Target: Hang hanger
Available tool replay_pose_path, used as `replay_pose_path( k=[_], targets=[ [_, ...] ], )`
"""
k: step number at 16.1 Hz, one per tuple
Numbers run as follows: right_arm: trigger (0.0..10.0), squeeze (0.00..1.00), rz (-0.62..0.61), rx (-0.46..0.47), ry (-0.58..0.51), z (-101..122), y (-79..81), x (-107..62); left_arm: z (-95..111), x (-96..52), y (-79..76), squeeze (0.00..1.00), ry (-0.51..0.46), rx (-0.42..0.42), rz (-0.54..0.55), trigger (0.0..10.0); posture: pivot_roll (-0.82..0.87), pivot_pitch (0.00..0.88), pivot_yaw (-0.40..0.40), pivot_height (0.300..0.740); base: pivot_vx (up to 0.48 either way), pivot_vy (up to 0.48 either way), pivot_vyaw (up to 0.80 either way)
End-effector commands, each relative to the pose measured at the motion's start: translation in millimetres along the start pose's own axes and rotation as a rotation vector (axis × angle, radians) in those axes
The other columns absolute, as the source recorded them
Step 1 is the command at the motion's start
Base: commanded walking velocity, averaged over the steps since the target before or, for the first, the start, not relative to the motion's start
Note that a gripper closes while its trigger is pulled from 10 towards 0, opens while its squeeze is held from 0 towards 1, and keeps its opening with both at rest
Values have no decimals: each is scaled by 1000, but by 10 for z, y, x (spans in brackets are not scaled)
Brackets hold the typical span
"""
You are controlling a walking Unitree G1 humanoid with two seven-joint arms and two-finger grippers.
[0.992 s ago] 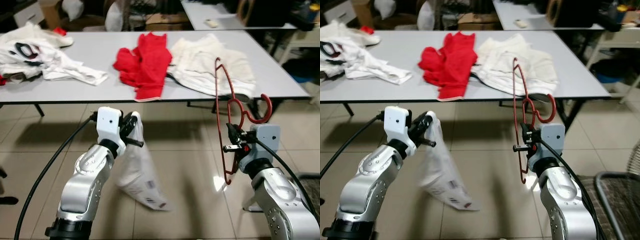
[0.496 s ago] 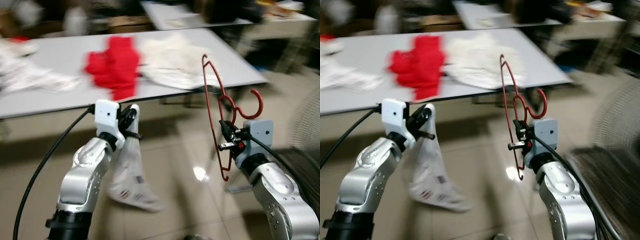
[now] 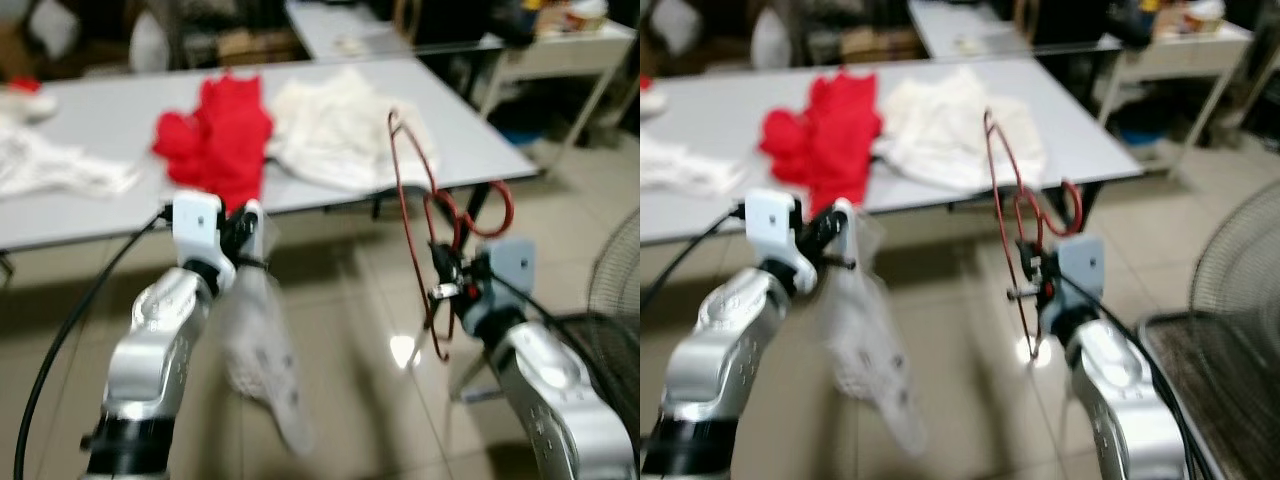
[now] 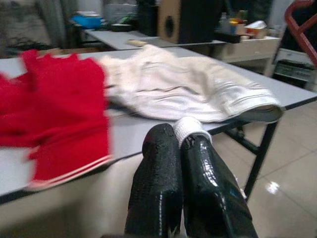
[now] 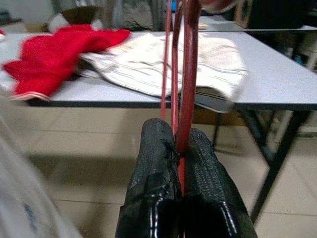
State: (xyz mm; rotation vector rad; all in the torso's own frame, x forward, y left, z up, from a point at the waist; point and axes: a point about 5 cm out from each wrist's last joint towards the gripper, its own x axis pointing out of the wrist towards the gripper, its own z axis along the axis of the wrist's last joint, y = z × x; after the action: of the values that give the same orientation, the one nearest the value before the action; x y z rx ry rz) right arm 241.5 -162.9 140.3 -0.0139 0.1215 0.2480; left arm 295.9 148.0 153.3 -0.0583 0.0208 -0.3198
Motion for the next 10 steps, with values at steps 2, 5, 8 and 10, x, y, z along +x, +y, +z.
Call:
replay_pose_path(
  k=[2,5,8,10],
  targets=[
    [10000,0,-6,-30,-14,56,-45,-3,101,65,-81,0,-36,7,-38,10000,-136,0,34,740,379,0,0],
    [10000,0,7,-63,-16,94,-82,7,170,120,-69,0,-54,9,-42,10000,-141,0,39,740,377,0,0],
    [10000,0,20,-64,-25,111,-76,12,183,125,-67,0,-61,8,-41,10000,-136,0,33,740,382,0,0],
    [10000,0,23,-51,-32,117,-48,27,188,117,-64,0,-64,8,-37,10000,-132,0,29,740,382,0,0]
  ],
)
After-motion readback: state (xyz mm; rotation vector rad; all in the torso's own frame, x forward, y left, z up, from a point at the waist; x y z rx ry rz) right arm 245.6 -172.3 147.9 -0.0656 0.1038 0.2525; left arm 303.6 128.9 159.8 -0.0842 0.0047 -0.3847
